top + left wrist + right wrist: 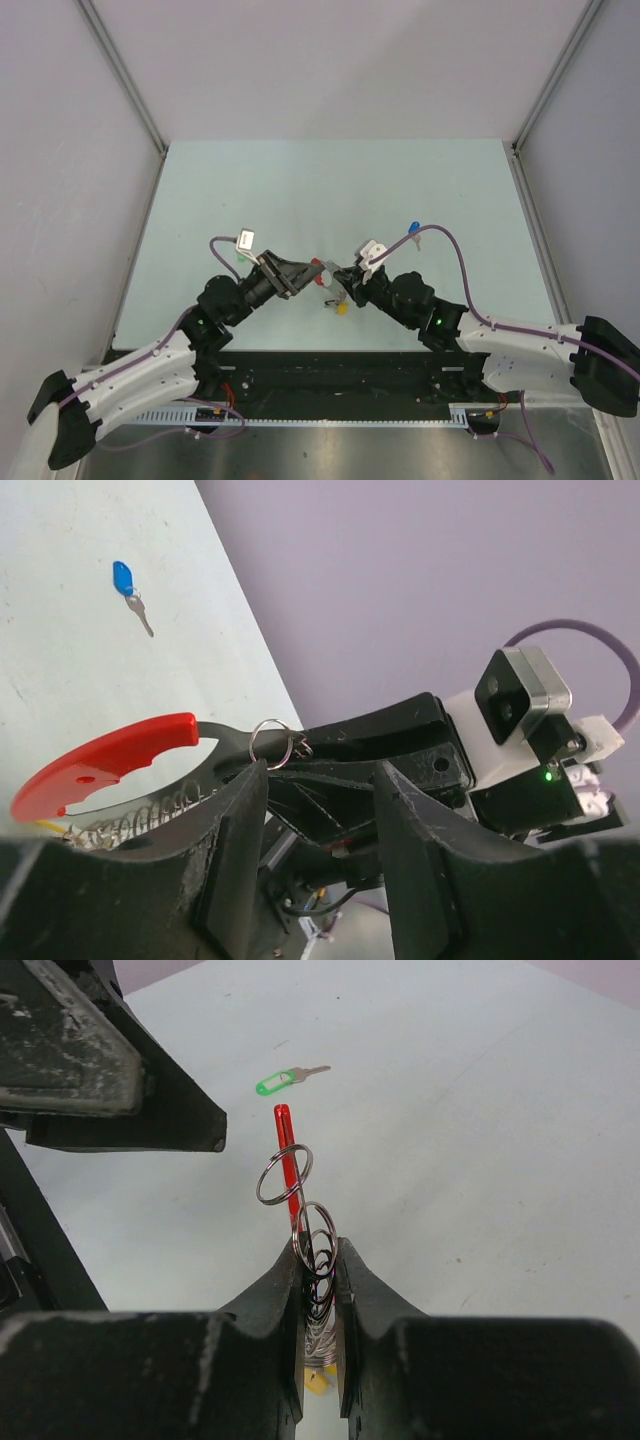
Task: Put the keys on the keyring
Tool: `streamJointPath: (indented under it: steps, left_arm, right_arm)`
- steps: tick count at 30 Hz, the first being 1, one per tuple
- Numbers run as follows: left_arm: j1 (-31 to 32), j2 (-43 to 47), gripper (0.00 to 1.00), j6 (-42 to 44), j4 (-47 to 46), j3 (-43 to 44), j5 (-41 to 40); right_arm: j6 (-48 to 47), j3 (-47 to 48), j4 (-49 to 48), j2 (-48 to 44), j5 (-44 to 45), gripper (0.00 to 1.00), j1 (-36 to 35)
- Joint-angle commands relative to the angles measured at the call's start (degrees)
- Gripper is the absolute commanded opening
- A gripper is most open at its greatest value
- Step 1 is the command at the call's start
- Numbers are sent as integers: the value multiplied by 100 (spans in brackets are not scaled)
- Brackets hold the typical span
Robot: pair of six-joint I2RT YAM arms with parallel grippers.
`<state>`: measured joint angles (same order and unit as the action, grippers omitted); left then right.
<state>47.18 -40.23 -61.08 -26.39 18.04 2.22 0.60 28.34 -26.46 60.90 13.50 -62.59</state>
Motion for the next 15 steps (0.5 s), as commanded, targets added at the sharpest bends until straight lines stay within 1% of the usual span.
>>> streamJointPath:
  steps: [1, 2, 5, 8, 15]
  left_arm:
    - [133, -82, 51, -641, -464, -64, -590]
    - [177, -47, 51, -729, -394, -81, -756]
    - [230, -3, 50, -844, -261, -125, -916]
    - [257, -81, 50, -932, -270, -134, -907]
    - [336, -529, 49, -1125, -796, -152, -749]
  right_arm:
    - [282, 234, -545, -26, 416, 0, -78]
    - [300, 225, -553, -35, 443, 0, -87]
    - [353, 225, -553, -26, 487, 0, -96]
    - [379, 225, -571, -17, 479, 0, -87]
    - [467, 225, -624, -8, 531, 0, -113]
